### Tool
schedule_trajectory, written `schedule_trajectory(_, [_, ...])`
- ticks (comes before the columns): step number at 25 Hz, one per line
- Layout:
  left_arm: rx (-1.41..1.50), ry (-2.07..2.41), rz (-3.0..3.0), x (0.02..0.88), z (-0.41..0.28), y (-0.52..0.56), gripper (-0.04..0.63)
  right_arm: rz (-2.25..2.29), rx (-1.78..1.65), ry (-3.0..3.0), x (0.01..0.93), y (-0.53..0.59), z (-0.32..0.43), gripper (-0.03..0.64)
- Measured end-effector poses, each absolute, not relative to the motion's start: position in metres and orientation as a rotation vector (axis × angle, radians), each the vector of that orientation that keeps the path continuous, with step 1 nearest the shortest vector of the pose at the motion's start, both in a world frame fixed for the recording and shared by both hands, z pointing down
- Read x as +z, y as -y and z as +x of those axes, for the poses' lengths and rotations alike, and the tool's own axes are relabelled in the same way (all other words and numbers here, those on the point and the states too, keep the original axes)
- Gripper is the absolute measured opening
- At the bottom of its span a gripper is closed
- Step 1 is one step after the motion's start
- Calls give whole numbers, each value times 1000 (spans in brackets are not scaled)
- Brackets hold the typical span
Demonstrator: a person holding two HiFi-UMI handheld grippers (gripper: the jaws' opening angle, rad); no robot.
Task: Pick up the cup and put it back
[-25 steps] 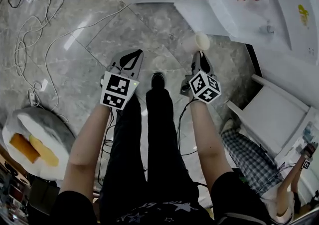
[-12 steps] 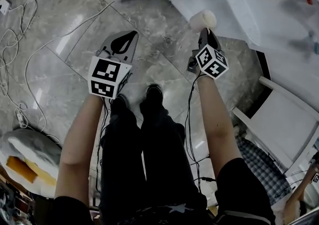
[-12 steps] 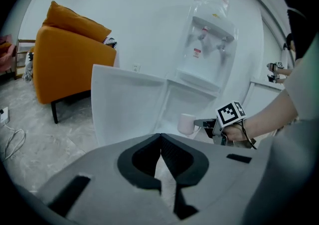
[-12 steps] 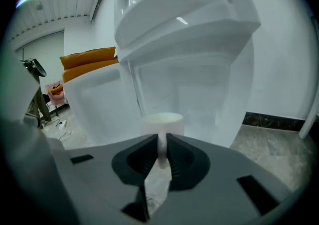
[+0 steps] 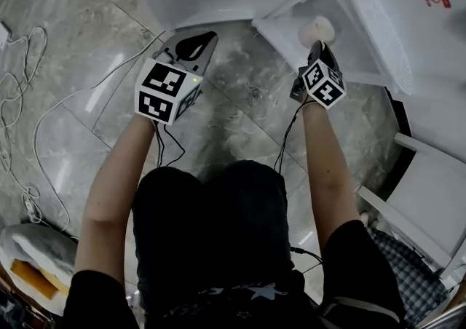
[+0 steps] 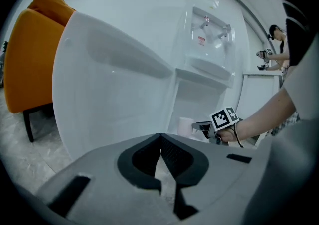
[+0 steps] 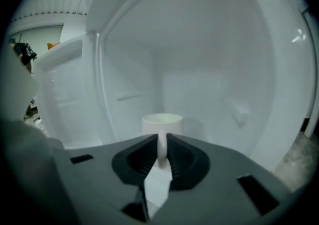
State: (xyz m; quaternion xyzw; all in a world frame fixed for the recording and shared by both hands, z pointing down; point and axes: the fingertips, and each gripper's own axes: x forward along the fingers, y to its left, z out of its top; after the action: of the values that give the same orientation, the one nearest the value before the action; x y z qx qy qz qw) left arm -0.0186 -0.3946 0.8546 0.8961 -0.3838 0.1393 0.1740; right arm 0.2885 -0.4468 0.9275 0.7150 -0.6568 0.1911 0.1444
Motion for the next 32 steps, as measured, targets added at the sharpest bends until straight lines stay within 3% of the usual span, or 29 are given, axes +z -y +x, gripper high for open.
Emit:
schedule_trajectory(9, [372, 1130, 2570, 874, -39, 413, 9, 2111, 442, 1882, 951, 458, 290, 71])
schedule_trajectory(12, [393, 1115, 2566, 869, -41, 406, 9, 2069, 469, 1874, 947, 454, 288, 229])
schedule_trajectory(14, [408, 1120, 2542, 857, -47, 402, 9, 2055, 489, 1853, 935, 447, 285, 250])
schedule_trajectory(23, [445, 1119, 2416, 751, -69, 328, 9, 1915, 686, 1863, 834, 353, 224, 238])
schedule_trajectory(32, [457, 1077, 2314, 617, -93, 241, 9, 1672, 698, 1970, 666, 261, 133, 225])
